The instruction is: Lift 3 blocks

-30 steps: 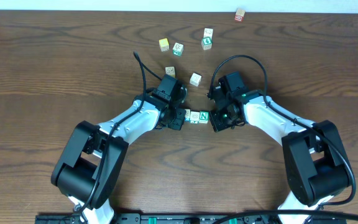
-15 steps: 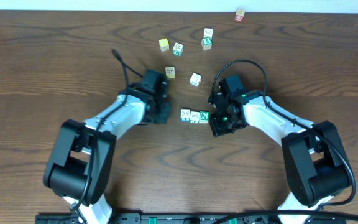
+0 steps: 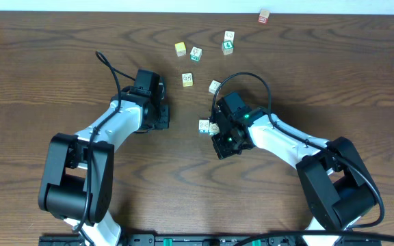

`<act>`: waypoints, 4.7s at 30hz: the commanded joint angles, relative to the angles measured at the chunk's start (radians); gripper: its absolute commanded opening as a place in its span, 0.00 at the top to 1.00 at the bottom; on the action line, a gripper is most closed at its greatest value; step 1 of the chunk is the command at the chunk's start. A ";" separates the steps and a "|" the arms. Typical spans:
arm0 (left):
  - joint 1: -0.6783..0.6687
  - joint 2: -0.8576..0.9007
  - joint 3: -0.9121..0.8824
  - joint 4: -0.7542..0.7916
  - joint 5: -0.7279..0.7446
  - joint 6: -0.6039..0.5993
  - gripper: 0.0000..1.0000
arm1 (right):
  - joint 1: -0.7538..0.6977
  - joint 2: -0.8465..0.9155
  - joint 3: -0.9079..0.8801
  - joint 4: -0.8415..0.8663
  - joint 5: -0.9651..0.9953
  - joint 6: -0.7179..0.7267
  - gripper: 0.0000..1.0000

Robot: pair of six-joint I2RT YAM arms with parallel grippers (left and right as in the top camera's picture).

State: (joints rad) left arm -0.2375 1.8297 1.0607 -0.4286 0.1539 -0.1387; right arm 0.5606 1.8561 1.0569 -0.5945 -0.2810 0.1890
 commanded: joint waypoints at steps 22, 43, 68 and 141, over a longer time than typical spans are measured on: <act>0.001 -0.021 -0.011 -0.017 -0.004 -0.017 0.88 | 0.003 0.003 -0.006 0.117 0.075 0.019 0.95; 0.001 -0.021 -0.011 -0.016 -0.005 -0.017 0.88 | 0.002 0.003 -0.006 0.130 0.116 0.012 0.95; 0.001 -0.021 -0.011 -0.016 -0.005 -0.017 0.88 | 0.002 0.003 -0.006 0.135 0.106 0.012 0.96; 0.001 -0.021 -0.011 -0.016 -0.005 -0.017 0.88 | 0.003 0.003 -0.006 0.177 0.047 0.027 0.97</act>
State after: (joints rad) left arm -0.2375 1.8297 1.0607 -0.4412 0.1539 -0.1535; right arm 0.5594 1.8561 1.0542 -0.4240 -0.2291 0.2054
